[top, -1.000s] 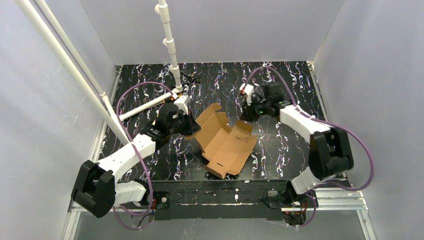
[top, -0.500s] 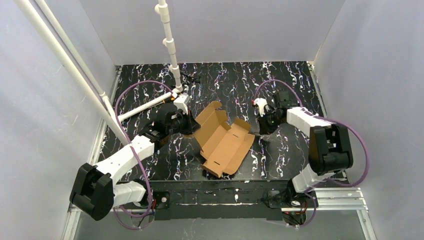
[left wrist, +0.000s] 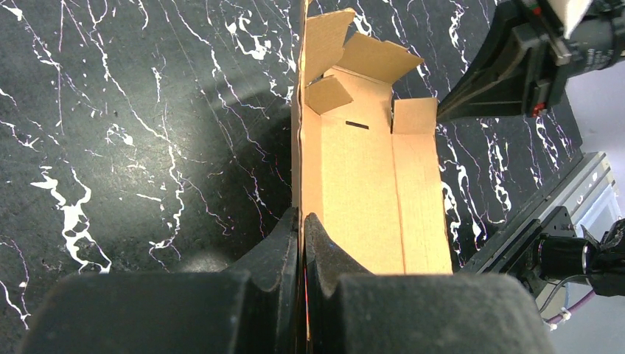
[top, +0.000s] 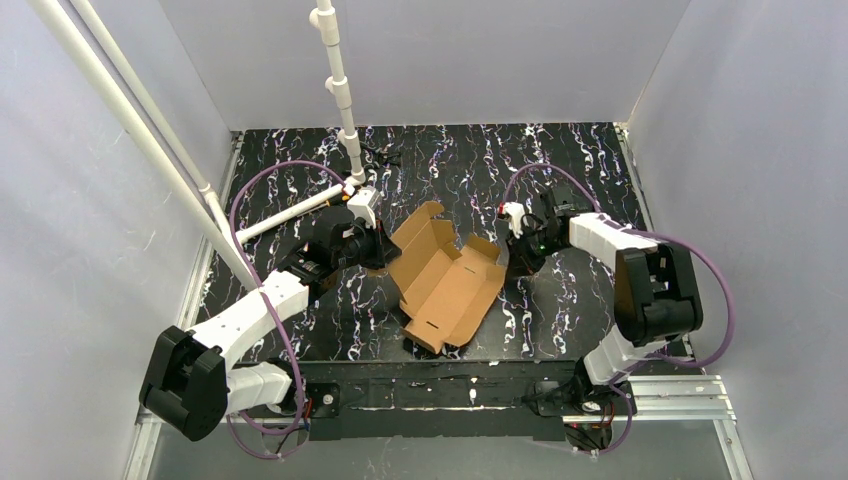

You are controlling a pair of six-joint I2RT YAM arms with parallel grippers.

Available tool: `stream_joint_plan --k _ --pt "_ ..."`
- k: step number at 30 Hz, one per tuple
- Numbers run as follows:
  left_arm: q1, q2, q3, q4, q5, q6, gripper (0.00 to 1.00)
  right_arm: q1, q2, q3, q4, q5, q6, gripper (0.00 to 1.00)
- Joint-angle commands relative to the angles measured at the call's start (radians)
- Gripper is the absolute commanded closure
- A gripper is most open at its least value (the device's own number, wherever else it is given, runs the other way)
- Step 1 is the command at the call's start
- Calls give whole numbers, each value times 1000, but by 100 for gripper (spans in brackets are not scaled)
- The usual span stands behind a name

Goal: Fold the paper box

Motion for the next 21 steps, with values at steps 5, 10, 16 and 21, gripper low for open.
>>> stream_joint_plan --k 5,10,16,21 --pt "1 -12 21 24 -4 0 100 104 -135 -26 19 -56 -74 88" --pt "0 -12 22 23 -4 -1 100 127 -122 -14 31 7 -61 88" --pt "0 -15 21 23 0 3 100 70 -136 -31 190 212 113 84" --pt "0 -12 23 23 8 0 100 55 -81 -37 250 392 191 85"
